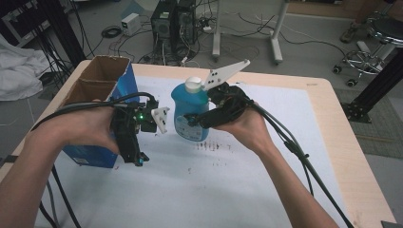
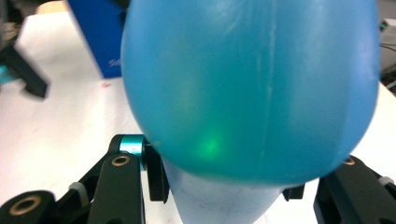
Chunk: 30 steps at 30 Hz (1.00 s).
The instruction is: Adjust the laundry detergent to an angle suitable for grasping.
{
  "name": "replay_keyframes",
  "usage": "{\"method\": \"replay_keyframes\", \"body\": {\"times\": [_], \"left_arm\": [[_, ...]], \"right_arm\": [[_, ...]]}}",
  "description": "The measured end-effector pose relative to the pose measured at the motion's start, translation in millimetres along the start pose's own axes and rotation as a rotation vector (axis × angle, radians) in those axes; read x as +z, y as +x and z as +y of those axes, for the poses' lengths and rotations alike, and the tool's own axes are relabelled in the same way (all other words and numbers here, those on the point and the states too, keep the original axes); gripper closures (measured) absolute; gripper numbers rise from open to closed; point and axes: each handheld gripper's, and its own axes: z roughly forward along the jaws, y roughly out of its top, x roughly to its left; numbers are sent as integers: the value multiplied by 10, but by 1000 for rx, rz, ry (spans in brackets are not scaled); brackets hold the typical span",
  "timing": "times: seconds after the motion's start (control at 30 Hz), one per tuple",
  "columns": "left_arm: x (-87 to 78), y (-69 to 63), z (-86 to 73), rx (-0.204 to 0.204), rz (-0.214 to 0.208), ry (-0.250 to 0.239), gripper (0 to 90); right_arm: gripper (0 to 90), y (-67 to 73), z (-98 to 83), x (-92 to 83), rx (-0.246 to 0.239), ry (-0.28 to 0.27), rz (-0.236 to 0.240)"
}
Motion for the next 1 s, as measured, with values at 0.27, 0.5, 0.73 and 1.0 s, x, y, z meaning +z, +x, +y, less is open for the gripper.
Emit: {"method": "replay_keyframes", "body": {"times": [0.27,0.5,0.73,1.0], "left_arm": [[6,5,39,11,0,-7,170],[12,3,51,11,-2,-5,170],[15,-2,54,14,-2,3,170],[22,-10,72,14,-6,3,170]], "right_arm": [[468,99,-202,-148,-38,37,94],[467,166,-350,-209,-63,40,164],[468,171,-517,-193,-61,46,190],[466,134,-619,-165,-51,26,222]]}}
